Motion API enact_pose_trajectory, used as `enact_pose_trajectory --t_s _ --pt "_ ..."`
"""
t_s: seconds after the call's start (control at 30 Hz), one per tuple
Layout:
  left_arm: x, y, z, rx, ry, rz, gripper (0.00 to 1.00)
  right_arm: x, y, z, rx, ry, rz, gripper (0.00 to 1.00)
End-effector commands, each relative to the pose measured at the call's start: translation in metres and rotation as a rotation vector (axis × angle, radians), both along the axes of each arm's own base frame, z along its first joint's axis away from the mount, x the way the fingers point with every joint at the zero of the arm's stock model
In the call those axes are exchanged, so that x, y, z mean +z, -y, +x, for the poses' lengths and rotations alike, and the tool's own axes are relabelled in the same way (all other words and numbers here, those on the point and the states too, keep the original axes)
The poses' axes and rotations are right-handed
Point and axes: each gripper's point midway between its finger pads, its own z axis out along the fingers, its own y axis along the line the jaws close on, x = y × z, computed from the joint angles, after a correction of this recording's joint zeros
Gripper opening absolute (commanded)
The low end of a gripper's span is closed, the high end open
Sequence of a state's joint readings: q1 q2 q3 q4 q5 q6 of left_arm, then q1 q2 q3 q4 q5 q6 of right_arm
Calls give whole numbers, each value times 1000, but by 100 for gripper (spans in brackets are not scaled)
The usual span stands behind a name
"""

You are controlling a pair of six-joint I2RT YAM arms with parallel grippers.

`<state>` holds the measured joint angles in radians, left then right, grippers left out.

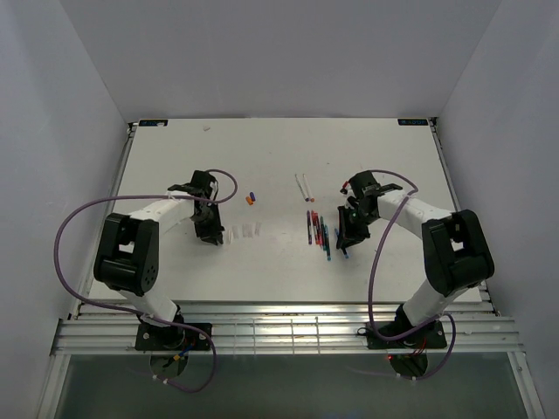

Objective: Open the pen caps

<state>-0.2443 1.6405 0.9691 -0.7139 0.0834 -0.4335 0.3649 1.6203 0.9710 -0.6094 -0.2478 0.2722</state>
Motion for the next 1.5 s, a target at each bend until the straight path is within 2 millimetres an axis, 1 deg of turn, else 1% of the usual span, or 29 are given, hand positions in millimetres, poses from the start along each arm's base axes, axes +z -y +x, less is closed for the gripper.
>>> enact_pose_trajectory --t_s 0.0,0.13,0.33,0.47,0.53,0.73,0.8,0.97,1.1,1.17,1.2,1.23,1.3,1.33,1.47 --pt "12 8 26 -35 77 -28 15 6 -7 13 23 27 38 8" --pt "8 7 29 -55 75 -17 23 1 -8 14 32 10 44 8" --pt "6 9 23 -63 72 -33 37 -6 -14 14 33 -12 70 9" --pt "3 10 19 -61 64 -47 41 -8 -16 16 25 -14 75 17" --pt "2 10 17 -62 57 -50 42 -10 -16 18 20 -18 73 18" --pt "6 10 13 -64 66 -60 46 -10 -19 24 15 -18 73 28" --pt "10 12 11 -73 72 -75 48 -9 -19 25 11 -16 77 35" --pt "25 15 12 -78 111 -100 51 -2 -20 25 7 2 91 41" --pt "32 14 8 -69 120 -104 52 5 -18 24 -5 23 86 42" --pt "37 15 6 -62 133 -113 52 13 -18 23 -12 41 93 42" --pt "36 15 2 -60 126 -120 52 14 -17 20 -11 42 94 42" --pt "37 16 0 -58 125 -129 52 20 -17 19 -12 56 100 42" --pt "41 20 -5 -41 118 -159 52 22 -14 13 -15 49 98 43" --pt "42 23 -6 -32 115 -174 52 29 -14 11 -16 69 105 43" --pt "56 36 -5 -1 127 -258 52 40 -7 -2 -26 91 103 45"
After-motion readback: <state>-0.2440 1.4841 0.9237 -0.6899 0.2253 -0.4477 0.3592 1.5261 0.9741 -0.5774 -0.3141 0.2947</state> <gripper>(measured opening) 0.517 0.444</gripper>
